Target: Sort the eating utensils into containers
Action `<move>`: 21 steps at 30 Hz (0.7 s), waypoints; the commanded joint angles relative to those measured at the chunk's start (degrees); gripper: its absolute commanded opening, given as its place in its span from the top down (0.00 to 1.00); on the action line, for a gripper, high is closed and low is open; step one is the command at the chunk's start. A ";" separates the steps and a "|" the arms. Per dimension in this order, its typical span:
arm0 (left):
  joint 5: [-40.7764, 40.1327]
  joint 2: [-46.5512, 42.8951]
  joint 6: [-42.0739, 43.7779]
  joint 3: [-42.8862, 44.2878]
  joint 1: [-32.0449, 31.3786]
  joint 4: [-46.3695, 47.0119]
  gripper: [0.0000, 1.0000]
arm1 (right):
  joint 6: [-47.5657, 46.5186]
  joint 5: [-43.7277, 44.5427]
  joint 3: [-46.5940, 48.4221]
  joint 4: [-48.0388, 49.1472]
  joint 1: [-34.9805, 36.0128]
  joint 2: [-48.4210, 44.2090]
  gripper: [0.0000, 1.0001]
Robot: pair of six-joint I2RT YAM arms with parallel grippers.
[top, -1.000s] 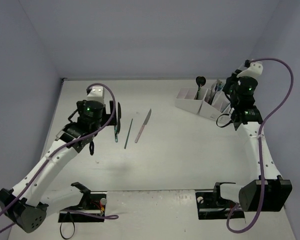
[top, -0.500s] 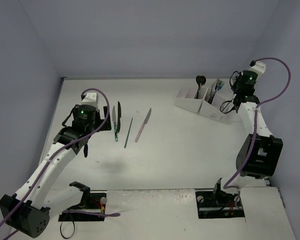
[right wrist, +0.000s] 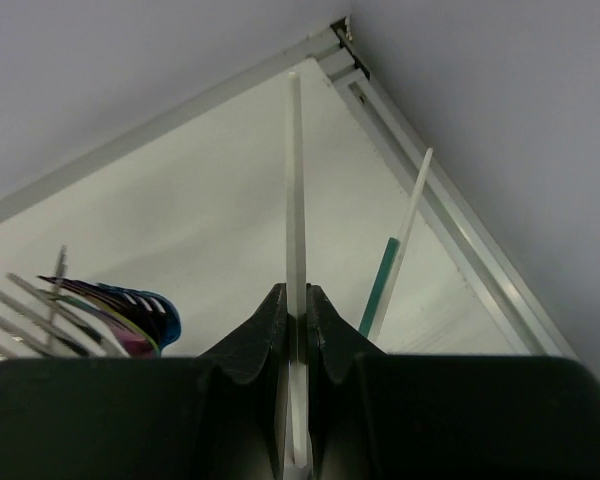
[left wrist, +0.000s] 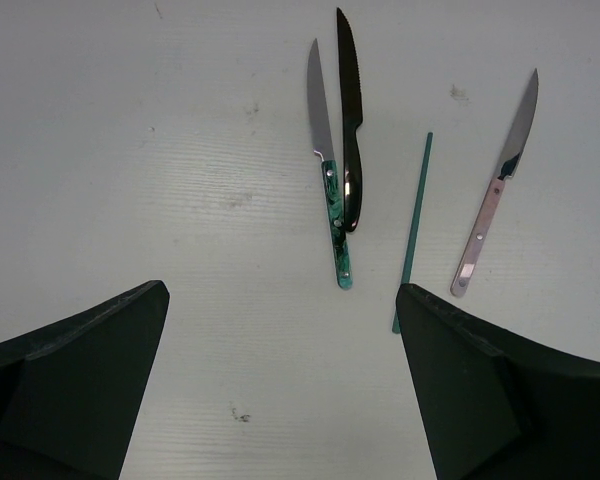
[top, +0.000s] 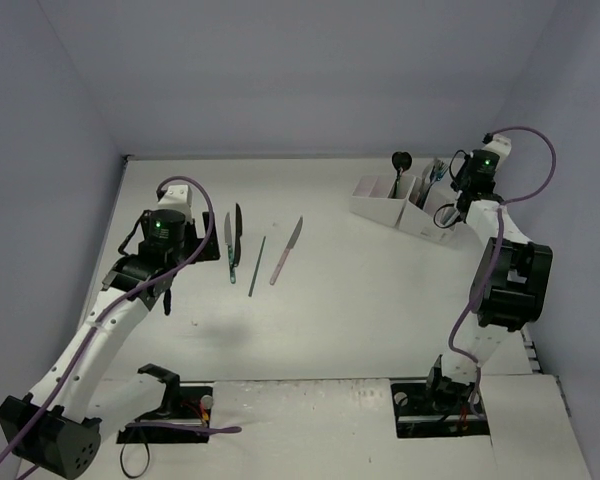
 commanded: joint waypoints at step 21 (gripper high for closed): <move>9.44 2.17 -0.48 1.20 0.31 4.98 0.03 | 7.63 -12.27 -6.38 -2.94 1.05 -24.12 0.22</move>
